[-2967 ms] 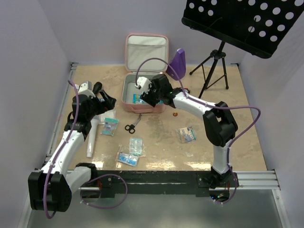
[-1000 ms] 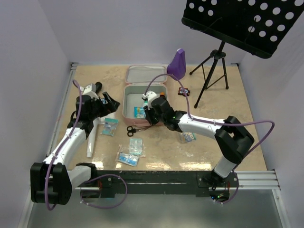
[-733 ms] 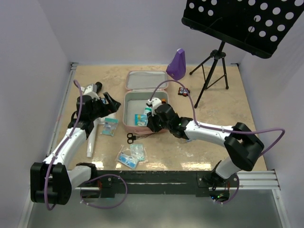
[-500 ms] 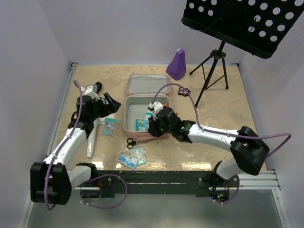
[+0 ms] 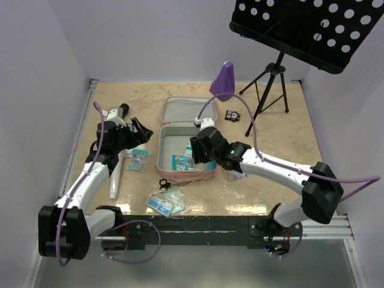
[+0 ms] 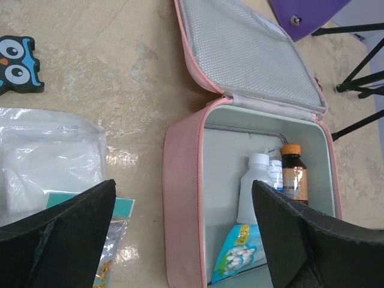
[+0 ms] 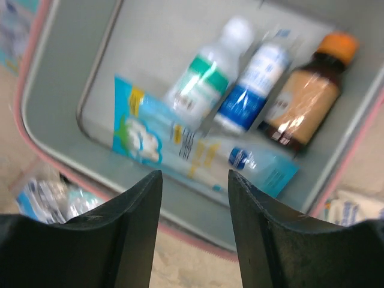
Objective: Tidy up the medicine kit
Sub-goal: Adjust the medicine box at the center of the board.
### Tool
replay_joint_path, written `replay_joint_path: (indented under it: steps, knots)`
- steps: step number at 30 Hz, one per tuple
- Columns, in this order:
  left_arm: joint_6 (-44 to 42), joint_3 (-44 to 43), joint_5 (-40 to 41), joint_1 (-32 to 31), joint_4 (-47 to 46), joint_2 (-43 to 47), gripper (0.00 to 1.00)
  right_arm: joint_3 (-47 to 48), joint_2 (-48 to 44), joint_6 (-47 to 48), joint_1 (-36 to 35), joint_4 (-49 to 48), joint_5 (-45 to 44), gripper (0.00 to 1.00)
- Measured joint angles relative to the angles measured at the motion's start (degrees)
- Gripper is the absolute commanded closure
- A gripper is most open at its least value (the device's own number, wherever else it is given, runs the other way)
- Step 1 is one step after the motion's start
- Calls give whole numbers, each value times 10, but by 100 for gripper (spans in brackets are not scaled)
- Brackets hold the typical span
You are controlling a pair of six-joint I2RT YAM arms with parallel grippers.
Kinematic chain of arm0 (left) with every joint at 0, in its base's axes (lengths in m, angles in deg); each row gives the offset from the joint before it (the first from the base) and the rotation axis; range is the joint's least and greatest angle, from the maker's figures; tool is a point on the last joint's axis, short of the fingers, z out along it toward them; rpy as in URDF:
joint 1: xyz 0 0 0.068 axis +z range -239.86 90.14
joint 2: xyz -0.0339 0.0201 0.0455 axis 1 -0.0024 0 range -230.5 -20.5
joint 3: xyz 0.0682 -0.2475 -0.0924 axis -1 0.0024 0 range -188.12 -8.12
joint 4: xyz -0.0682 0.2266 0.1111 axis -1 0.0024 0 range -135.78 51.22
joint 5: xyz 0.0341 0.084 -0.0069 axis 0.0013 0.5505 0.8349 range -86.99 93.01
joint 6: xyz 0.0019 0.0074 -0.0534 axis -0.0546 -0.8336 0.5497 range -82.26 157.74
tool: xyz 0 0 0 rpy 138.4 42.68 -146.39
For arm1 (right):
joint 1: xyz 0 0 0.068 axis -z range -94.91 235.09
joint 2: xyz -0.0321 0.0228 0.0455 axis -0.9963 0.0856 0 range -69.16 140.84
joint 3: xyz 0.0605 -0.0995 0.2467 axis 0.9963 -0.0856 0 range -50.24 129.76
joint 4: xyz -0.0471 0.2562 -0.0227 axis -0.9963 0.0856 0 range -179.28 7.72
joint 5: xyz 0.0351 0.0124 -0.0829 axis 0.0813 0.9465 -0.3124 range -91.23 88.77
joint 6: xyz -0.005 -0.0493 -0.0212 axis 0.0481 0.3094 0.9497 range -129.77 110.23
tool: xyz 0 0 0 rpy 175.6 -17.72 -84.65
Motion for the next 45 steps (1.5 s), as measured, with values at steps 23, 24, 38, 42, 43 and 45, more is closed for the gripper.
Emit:
replay_joint_path:
  steps: [23,24,38,42,43,45]
  knots:
    - [11,-25,-85,-10,-33,-31,0,124,174,23,97,-40,89,43]
    - [12,-23,-85,-10,-33,-31,0,129,181,23,97,-41,89,43]
    - [16,-17,-83,-10,-33,-42,0,155,245,16,97,-45,105,53]
    - [16,-17,-83,-10,-33,-42,0,163,251,13,97,-46,103,59]
    - [16,-17,-83,-10,-33,-43,0,163,251,12,97,-47,103,60]
    - [16,-17,-83,-10,-33,-43,0,164,251,12,99,-49,103,61]
